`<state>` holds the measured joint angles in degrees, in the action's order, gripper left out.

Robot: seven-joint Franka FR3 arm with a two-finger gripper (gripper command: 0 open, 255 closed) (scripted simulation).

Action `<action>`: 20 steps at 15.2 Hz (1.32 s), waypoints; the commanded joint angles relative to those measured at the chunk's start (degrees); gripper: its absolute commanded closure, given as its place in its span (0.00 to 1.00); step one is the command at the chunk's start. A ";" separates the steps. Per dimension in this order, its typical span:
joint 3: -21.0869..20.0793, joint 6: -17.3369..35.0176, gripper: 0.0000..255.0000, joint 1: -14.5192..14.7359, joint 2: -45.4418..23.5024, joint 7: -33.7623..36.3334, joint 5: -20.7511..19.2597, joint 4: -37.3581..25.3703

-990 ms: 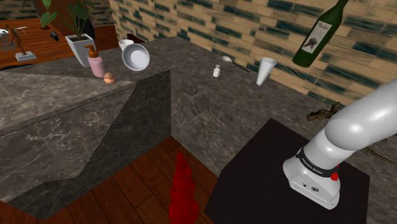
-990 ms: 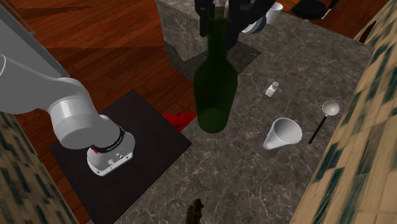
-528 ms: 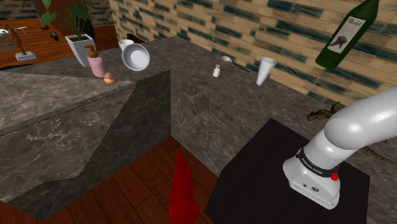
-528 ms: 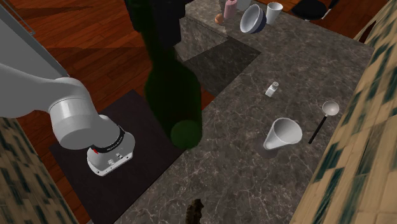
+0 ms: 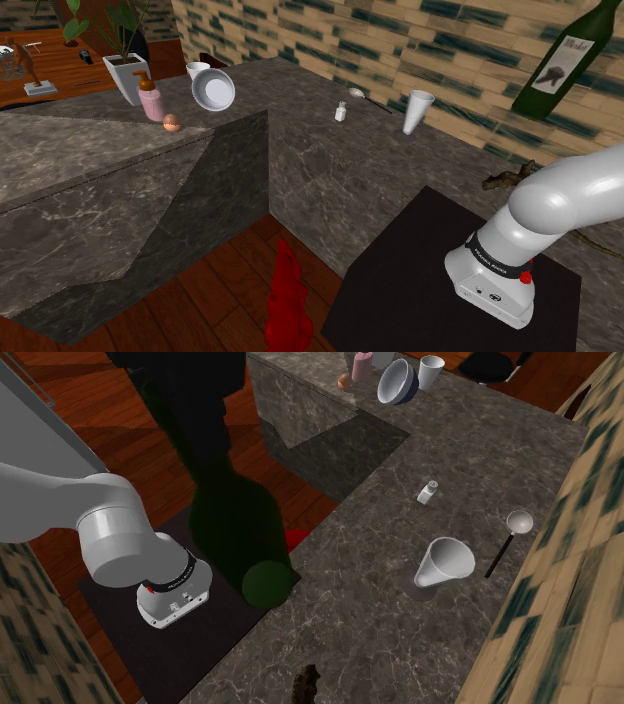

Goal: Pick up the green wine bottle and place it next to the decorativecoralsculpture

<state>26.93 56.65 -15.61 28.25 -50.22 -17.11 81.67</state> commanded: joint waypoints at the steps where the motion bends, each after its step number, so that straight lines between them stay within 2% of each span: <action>1: -0.56 1.60 1.00 -0.27 1.79 0.87 -0.26 3.38; 20: -1.31 14.98 1.00 -2.42 13.35 5.23 -2.46 28.28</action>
<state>25.52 70.82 -17.93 41.13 -45.14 -19.42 108.71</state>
